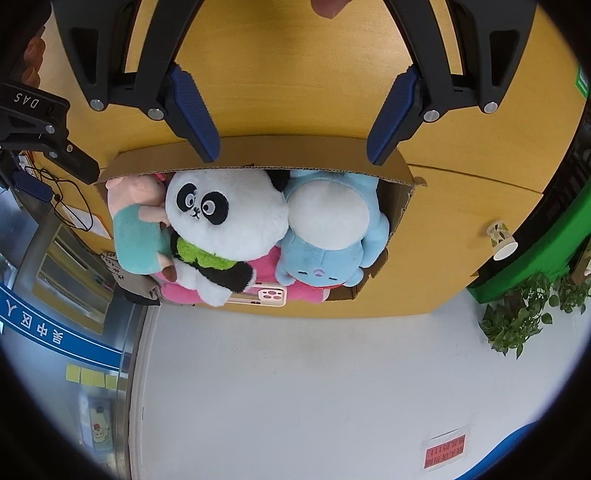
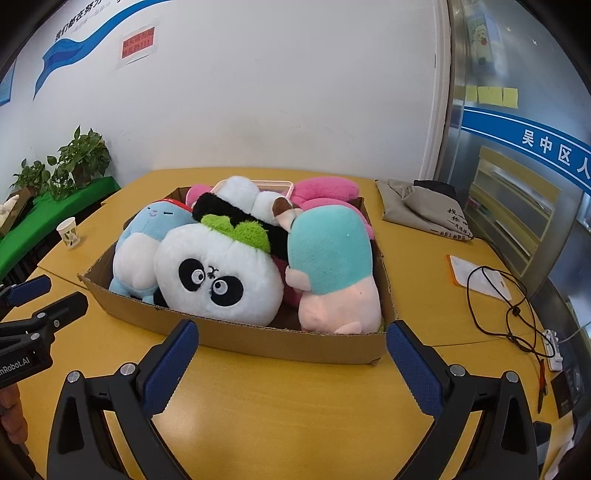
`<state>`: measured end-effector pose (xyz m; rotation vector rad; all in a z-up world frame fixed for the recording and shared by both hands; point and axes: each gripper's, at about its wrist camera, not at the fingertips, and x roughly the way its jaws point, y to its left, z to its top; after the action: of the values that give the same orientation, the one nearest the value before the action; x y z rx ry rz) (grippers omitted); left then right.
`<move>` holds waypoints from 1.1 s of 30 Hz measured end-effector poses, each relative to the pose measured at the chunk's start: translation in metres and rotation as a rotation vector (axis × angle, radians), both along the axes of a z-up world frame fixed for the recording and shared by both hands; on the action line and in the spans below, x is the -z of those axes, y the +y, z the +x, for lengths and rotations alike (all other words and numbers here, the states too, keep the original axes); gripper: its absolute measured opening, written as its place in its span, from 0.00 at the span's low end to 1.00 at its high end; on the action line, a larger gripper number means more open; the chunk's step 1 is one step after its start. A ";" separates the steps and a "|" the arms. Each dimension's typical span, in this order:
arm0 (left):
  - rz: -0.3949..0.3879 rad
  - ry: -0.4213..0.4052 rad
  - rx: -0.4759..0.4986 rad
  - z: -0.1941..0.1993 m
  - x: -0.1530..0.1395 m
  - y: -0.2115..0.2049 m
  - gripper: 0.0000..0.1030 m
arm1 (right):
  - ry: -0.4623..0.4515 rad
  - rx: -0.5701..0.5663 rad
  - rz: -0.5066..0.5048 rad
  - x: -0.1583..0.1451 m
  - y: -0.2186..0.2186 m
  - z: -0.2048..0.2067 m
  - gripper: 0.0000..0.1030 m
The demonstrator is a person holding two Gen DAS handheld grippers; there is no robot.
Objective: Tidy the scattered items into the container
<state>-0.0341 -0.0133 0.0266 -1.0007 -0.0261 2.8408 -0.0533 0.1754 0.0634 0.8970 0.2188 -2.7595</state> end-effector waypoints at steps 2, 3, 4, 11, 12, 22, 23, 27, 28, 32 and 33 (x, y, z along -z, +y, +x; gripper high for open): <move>0.004 0.004 0.004 0.002 0.000 0.001 0.79 | 0.000 0.004 0.012 0.001 -0.001 0.002 1.00; 0.004 0.007 0.007 0.004 -0.001 0.002 0.79 | 0.004 0.004 0.019 0.001 -0.002 0.002 1.00; 0.002 0.009 0.008 0.005 -0.001 0.002 0.79 | 0.006 0.000 0.025 0.001 -0.003 0.003 1.00; -0.008 0.027 0.030 0.008 -0.007 0.008 0.79 | 0.012 -0.002 0.020 0.000 -0.003 0.003 1.00; -0.007 0.027 0.033 0.008 -0.008 0.009 0.79 | 0.011 0.001 0.020 0.000 -0.003 0.002 1.00; 0.013 -0.003 0.048 0.004 0.000 0.010 0.79 | -0.008 0.000 0.018 0.008 -0.001 0.004 1.00; 0.014 -0.006 0.047 0.004 0.001 0.010 0.79 | -0.011 0.001 0.018 0.009 -0.001 0.004 1.00; 0.011 -0.017 0.050 0.003 0.004 0.011 0.79 | -0.018 0.002 0.015 0.012 -0.001 0.005 1.00; 0.009 -0.018 0.048 0.003 0.004 0.011 0.79 | -0.020 0.004 0.016 0.013 -0.001 0.005 1.00; 0.009 -0.030 0.039 0.001 0.009 0.010 0.79 | -0.032 0.005 0.018 0.016 -0.002 0.004 1.00; 0.007 -0.035 0.039 0.001 0.010 0.010 0.79 | -0.034 0.003 0.021 0.017 -0.002 0.004 1.00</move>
<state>-0.0332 -0.0031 0.0167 -1.0379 -0.0194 2.7866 -0.0496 0.1732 0.0462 0.9486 0.2405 -2.7475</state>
